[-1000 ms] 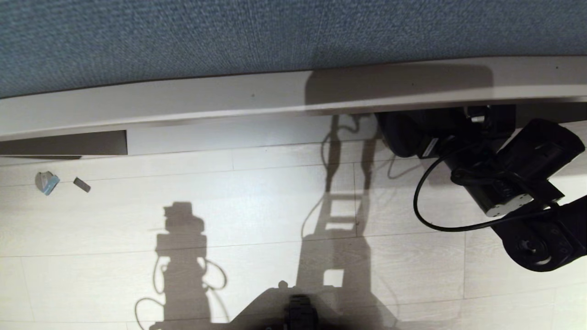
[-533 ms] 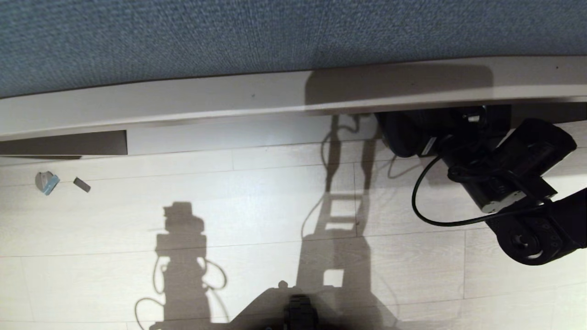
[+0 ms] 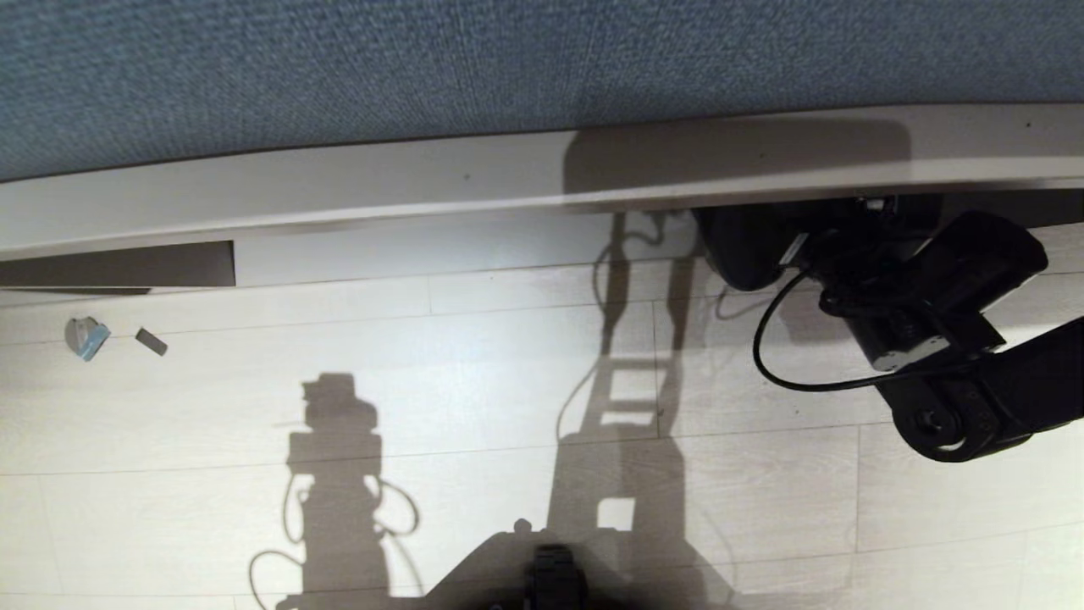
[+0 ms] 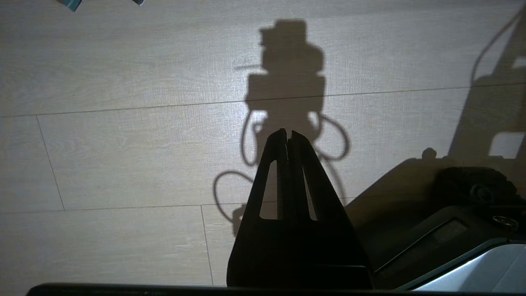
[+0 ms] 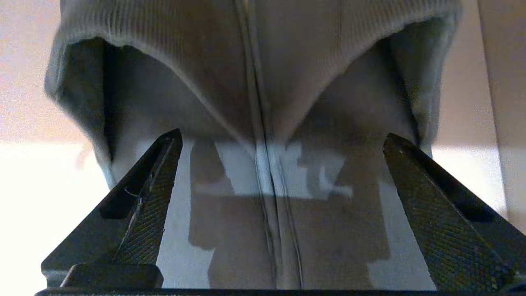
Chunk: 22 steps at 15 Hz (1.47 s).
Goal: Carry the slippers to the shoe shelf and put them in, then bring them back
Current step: Pick up the slippers in the shoe cabinet
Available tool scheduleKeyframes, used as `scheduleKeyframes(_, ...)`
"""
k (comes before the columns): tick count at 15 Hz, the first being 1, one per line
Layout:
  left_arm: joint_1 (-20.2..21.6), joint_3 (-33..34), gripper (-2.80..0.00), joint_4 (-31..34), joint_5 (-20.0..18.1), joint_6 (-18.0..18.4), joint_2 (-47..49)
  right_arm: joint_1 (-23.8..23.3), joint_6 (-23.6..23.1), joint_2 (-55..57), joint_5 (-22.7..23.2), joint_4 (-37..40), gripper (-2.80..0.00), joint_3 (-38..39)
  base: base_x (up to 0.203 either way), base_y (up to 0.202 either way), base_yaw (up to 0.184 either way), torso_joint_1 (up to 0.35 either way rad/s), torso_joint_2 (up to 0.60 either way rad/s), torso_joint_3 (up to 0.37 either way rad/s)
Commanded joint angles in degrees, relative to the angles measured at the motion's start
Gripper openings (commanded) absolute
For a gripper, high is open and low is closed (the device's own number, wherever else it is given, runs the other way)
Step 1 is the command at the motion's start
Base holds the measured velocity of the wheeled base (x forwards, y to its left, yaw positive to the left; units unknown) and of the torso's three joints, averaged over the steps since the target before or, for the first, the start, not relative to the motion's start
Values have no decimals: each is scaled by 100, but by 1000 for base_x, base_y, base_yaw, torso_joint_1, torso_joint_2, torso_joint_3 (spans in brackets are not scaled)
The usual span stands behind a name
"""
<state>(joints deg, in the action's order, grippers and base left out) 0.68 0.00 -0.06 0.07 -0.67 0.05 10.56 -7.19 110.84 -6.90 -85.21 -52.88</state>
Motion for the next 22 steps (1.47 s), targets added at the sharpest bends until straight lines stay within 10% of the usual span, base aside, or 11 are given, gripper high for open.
scheduleKeyframes(1, 2, 0, -280, -3, 1, -4, 4, -1, 23, 256, 3, -89, 0, -209, 0, 0, 0, 0, 0, 0)
scheduleKeyframes(22, 2, 0, -280, -3, 1, -13, 4, 113, 262, 762, 5, -245, 0, -1987, 0, 0, 0, 0, 0, 0)
